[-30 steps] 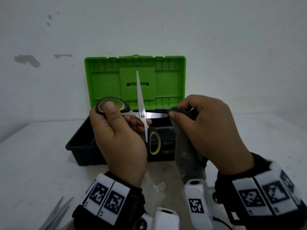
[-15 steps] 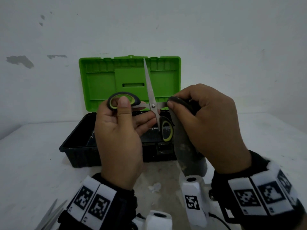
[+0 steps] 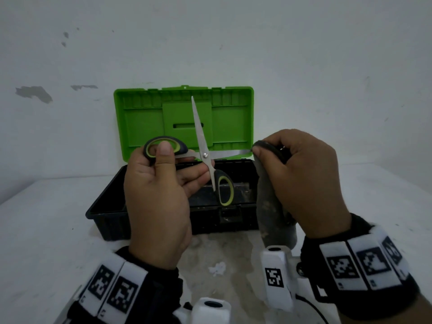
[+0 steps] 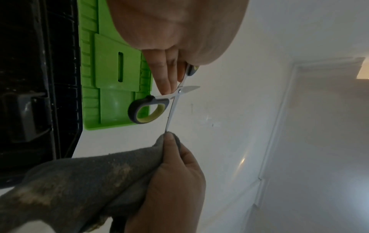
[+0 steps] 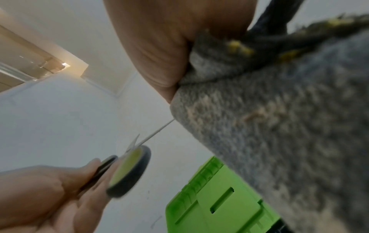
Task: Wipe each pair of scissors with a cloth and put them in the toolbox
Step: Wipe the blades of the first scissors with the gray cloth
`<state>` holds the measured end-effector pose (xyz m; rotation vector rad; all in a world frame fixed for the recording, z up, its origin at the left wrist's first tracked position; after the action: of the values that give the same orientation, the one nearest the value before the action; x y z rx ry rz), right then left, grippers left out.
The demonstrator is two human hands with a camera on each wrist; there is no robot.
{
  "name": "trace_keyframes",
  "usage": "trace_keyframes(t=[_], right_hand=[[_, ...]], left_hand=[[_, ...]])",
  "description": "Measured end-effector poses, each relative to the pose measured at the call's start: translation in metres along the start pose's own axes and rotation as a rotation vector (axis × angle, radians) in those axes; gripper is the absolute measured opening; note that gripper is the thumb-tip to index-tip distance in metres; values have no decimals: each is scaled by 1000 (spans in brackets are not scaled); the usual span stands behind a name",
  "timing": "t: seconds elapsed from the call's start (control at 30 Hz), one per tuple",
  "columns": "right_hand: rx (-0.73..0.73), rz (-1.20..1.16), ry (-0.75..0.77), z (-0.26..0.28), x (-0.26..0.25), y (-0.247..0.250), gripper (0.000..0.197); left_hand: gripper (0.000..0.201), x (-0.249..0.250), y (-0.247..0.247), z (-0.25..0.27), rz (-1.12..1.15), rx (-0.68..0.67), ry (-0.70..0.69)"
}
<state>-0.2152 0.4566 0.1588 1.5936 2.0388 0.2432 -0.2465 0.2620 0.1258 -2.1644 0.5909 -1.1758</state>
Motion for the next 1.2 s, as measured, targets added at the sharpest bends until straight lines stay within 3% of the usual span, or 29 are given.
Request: trace_keyframes(t=[0.27,0.5,0.67,0.8,0.97,1.2], right_hand=[[-2,-51,92,8,-33,-2,7],[-21,17,-64,-4,11,-1,7],[-13,-137,-147,-8,14,6,6],[-69,-219,-51,-6,-8,7,8],[-76,-110,216,11,-41,-11,7],[-16,-24,308,15,-33,-20,5]], left_hand=[[22,-1,-3,3,-43,-12,-12],[25,7,0,-4,-8,8,-22],[25,5,8,-13,-36,47,15],[25,5,11,-17,-62,63,36],[23,2,3,-9,-99,13,54],[23,-2,3,-9,-70,25,131]])
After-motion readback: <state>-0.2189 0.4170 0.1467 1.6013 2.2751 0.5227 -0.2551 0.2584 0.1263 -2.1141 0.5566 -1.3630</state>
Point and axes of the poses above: each hand's wrist, its own z-axis away from the middle knuckle, its own y-axis out of the back of the hand, x = y × z, the point moved 5 cm from there along -z, towards the middle knuckle, and after that the axes turned 15 degrees about z, right-handed, at the moved point
